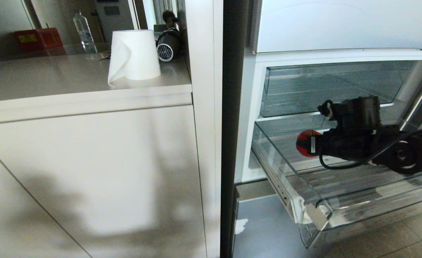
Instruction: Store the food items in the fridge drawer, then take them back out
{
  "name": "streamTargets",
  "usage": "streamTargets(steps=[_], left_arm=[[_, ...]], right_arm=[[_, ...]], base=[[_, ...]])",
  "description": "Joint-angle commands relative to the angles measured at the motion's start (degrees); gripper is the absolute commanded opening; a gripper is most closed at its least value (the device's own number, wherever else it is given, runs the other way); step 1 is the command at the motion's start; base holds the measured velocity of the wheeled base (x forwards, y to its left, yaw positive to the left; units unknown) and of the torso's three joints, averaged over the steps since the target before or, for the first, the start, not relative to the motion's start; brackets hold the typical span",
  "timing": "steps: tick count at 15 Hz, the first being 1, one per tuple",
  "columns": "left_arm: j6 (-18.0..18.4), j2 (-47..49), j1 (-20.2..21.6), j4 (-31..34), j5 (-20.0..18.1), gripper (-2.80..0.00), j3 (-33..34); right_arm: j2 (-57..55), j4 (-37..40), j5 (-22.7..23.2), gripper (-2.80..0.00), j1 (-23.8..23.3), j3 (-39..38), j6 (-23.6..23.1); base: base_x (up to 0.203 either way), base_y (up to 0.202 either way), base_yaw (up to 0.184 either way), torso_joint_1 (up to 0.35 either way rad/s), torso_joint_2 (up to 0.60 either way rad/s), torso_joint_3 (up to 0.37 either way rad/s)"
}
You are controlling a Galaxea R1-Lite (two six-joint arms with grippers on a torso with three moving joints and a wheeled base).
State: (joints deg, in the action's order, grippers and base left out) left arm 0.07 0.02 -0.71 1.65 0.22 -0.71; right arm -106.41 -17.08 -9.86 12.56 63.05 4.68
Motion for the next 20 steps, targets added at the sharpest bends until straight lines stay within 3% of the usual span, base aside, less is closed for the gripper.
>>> streamTargets(steps=[1, 6, 7, 17, 20], left_arm=[[0.0, 0.0, 0.0, 0.0, 0.0, -2.8, 0.0], [-0.1, 0.0, 0.0, 0.0, 0.0, -2.8, 0.0], [0.0, 0.0, 0.0, 0.0, 0.0, -2.8, 0.0], [0.0, 0.0, 0.0, 0.0, 0.0, -2.8, 0.0], [0.0, 0.0, 0.0, 0.0, 0.0, -2.8, 0.0]], right_arm=[[-1.6, -0.1, -0.1, -2.8, 0.1, 0.2, 0.0], [-2.8, -0.3, -0.1, -2.8, 0.0, 1.2, 0.1], [-2.8, -0.4, -0.2, 0.0, 0.0, 1.2, 0.3], [0.0, -1.5, -1.9, 0.0, 0.1, -0.2, 0.3], [6.5, -1.3, -2.0, 0.0, 1.1, -2.6, 0.3]], base=[[0.0, 0.0, 0.0, 0.0, 0.0, 0.0], [0.0, 0.0, 0.0, 0.0, 0.0, 0.0], [0.0, 0.0, 0.0, 0.0, 0.0, 0.0], [0.0, 0.0, 0.0, 0.0, 0.0, 0.0], [0.0, 0.0, 0.0, 0.0, 0.0, 0.0]])
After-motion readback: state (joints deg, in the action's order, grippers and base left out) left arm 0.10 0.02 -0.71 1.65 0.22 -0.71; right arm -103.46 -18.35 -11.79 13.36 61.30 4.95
